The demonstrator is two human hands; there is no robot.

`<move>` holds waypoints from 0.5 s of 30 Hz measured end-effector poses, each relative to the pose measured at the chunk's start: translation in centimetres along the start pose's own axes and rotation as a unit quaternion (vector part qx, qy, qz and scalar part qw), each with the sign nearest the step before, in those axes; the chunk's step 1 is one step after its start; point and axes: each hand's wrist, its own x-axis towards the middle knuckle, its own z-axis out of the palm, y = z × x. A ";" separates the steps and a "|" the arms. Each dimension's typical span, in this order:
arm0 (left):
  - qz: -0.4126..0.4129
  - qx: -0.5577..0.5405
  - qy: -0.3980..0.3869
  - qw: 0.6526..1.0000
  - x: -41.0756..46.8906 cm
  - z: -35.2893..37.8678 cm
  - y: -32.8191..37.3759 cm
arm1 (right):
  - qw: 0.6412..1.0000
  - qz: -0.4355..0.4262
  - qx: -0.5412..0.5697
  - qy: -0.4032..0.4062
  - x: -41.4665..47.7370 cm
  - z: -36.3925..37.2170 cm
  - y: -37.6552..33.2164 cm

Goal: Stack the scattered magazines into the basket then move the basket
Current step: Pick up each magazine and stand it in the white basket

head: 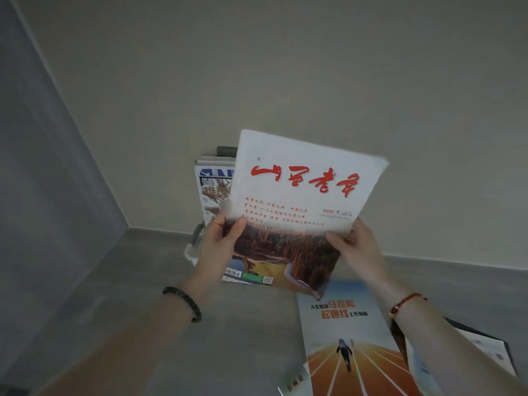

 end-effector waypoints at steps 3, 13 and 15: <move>0.023 -0.021 0.012 0.999 3.0 -2.9 0.5 | 0.999 -0.044 -0.014 0.029 2.7 3.3 -1.6; 0.037 0.266 0.013 0.963 14.0 -9.8 -2.0 | 0.991 0.011 -0.049 0.122 10.1 12.4 -1.2; 0.019 0.266 0.020 0.963 14.8 -10.3 -3.6 | 0.992 0.027 -0.061 0.108 10.5 13.3 0.2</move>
